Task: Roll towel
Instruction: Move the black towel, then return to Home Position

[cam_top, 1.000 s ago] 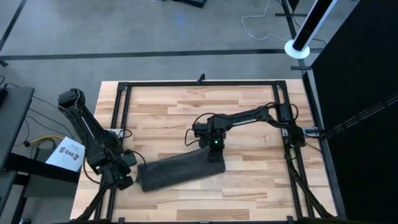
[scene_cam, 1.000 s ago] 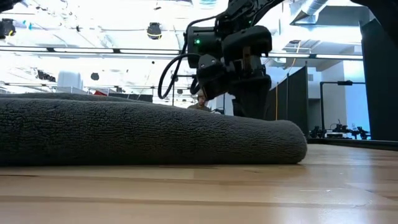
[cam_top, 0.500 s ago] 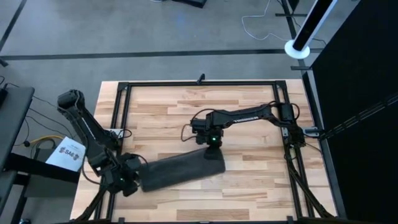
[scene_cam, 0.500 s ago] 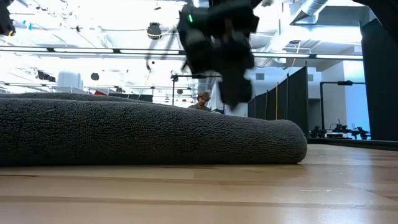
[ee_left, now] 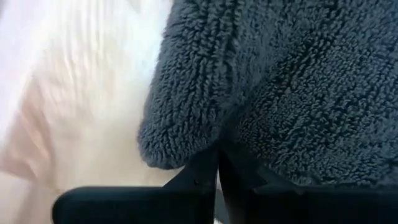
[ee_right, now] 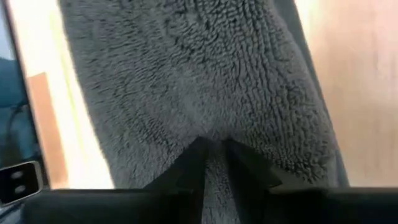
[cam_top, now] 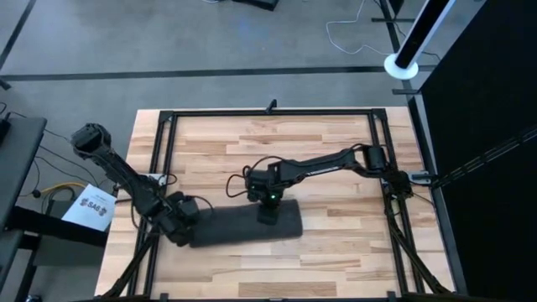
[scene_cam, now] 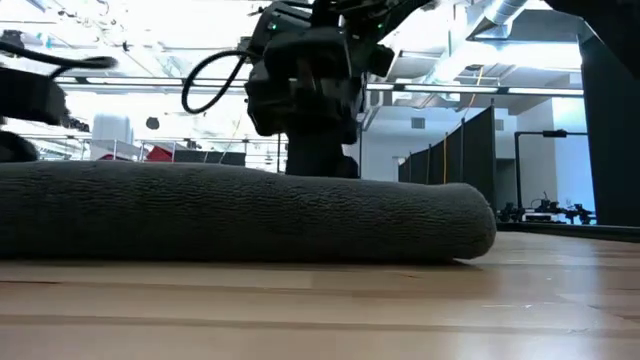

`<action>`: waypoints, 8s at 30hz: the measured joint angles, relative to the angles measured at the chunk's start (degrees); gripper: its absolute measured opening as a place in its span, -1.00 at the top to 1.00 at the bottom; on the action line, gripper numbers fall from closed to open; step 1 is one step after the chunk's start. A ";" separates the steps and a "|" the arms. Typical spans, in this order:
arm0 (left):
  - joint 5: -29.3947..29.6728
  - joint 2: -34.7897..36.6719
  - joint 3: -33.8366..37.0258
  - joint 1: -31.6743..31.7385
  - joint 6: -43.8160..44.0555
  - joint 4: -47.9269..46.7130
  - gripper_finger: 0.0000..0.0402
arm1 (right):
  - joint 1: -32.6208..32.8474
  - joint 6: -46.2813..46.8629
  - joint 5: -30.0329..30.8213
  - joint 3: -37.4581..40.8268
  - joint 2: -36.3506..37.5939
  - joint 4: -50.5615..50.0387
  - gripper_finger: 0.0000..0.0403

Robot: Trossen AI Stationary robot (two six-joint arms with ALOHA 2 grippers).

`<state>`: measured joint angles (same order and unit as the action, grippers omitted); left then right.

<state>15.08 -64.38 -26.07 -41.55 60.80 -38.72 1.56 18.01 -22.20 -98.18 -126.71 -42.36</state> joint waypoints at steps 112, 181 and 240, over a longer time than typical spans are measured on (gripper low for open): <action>10.99 40.36 -12.12 23.84 -36.73 22.47 1.00 | -2.81 14.05 26.16 55.39 108.95 0.58 1.00; -9.23 63.73 25.27 51.00 -41.05 39.78 1.00 | -47.93 3.98 -11.76 97.64 117.36 48.46 1.00; -9.97 63.25 25.45 51.00 -40.88 39.49 1.00 | -13.22 -21.02 19.18 97.66 126.24 42.99 1.00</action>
<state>5.10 -1.13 -0.62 9.45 19.92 0.78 -11.66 -3.01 -3.03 -0.51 -0.47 0.62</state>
